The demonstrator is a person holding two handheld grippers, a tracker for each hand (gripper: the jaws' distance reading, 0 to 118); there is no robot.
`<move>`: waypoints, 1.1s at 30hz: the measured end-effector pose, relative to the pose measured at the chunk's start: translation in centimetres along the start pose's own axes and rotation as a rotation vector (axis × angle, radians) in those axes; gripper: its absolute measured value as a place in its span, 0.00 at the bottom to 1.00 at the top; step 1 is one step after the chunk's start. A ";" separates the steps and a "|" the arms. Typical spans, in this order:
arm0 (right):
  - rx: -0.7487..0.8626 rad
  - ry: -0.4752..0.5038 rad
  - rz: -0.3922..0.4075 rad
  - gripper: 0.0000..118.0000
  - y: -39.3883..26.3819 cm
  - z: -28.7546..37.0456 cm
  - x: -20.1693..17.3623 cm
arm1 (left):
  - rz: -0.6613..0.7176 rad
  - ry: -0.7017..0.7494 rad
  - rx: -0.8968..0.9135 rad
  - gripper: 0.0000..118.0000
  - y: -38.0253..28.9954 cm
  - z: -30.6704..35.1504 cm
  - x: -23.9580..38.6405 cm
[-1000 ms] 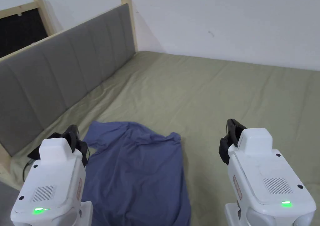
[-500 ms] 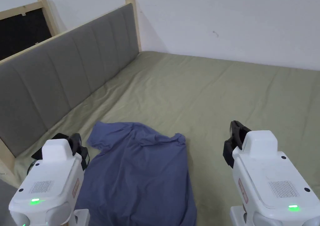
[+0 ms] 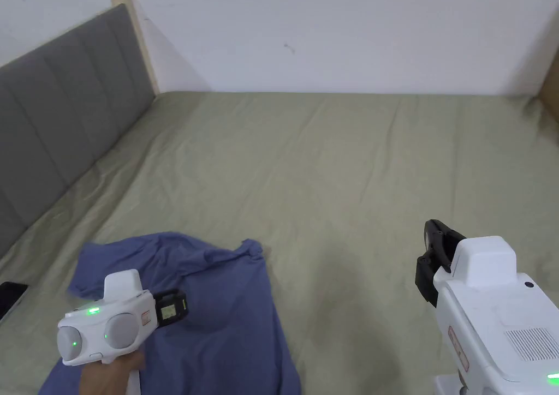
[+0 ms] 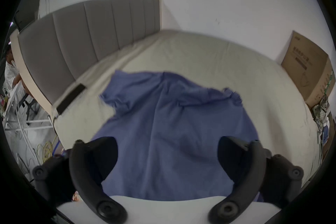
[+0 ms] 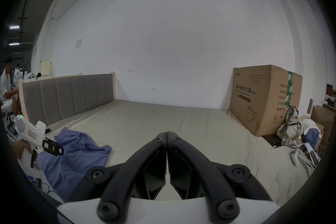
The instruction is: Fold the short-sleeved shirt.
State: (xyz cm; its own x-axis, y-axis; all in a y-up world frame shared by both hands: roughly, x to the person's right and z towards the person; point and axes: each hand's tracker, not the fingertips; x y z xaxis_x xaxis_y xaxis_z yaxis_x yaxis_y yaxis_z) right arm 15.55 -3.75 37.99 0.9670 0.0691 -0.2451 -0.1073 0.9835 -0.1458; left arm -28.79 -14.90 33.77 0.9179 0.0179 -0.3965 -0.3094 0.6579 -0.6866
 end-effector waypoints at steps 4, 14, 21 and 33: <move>-0.025 -0.042 -0.012 0.00 -1.1 0.0 1.6 | 0.002 0.027 -0.104 0.96 -0.1 -4.1 0.5; -0.067 -0.115 -0.023 0.00 -2.6 1.0 5.3 | -0.133 0.052 -0.172 0.02 -2.2 -5.6 3.0; -0.043 -0.132 -0.023 0.00 -1.9 2.4 7.2 | 0.099 -0.132 -0.025 0.00 -0.2 -0.2 1.0; 0.019 -0.194 -0.033 0.00 -0.5 6.4 10.9 | -0.053 -0.491 0.234 0.00 8.4 13.0 12.2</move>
State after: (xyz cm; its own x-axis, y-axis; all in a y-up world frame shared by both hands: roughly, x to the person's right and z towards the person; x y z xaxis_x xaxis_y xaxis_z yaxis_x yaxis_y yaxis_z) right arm 27.67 -2.45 41.50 0.9965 0.0661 -0.0509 -0.0724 0.9885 -0.1324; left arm -16.93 0.63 31.13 0.9562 0.2926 0.0049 -0.2471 0.8163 -0.5221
